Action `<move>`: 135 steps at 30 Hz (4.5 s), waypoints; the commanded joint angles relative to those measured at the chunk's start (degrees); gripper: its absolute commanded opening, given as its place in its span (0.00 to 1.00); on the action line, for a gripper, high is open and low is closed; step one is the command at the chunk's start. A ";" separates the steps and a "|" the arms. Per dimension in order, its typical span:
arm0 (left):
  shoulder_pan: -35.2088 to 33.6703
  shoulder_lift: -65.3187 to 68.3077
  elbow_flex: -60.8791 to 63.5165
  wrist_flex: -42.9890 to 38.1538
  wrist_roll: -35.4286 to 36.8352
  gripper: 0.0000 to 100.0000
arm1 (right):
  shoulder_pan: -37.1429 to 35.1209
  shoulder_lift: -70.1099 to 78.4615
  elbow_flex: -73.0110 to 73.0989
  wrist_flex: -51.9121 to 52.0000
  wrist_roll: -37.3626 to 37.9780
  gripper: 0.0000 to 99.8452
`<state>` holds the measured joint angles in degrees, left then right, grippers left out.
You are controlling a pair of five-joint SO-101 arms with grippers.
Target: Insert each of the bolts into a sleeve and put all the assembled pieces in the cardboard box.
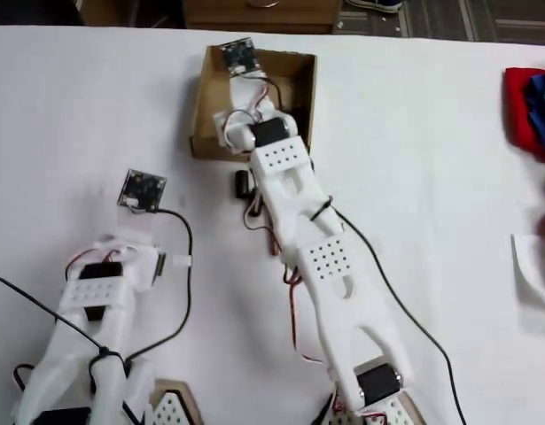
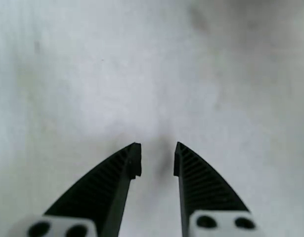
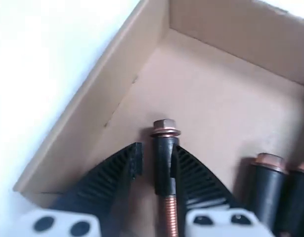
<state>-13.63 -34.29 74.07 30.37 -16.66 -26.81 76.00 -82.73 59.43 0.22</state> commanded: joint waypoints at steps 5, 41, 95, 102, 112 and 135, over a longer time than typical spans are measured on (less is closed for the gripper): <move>-0.35 -0.70 -0.13 -0.97 0.35 0.13 | -0.31 -0.31 -0.26 -0.92 0.44 0.08; -0.35 -0.70 -0.13 -0.97 0.35 0.13 | -1.63 -2.77 0.35 -1.19 0.53 0.08; -0.35 -0.70 -0.22 -0.97 0.35 0.13 | 9.54 -20.35 -0.26 15.96 5.36 0.08; -0.35 -0.70 -0.22 -1.05 0.35 0.13 | 7.52 -26.95 -0.26 35.38 5.36 0.08; -0.35 -0.70 -0.22 -1.14 0.35 0.13 | 0.48 -36.00 15.82 42.15 0.35 0.08; -0.62 -0.70 -0.04 -0.79 0.35 0.13 | -3.21 -27.91 35.52 23.16 -8.53 0.09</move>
<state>-13.71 -34.29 74.15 30.37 -16.66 -31.74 47.60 -46.95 84.22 -7.96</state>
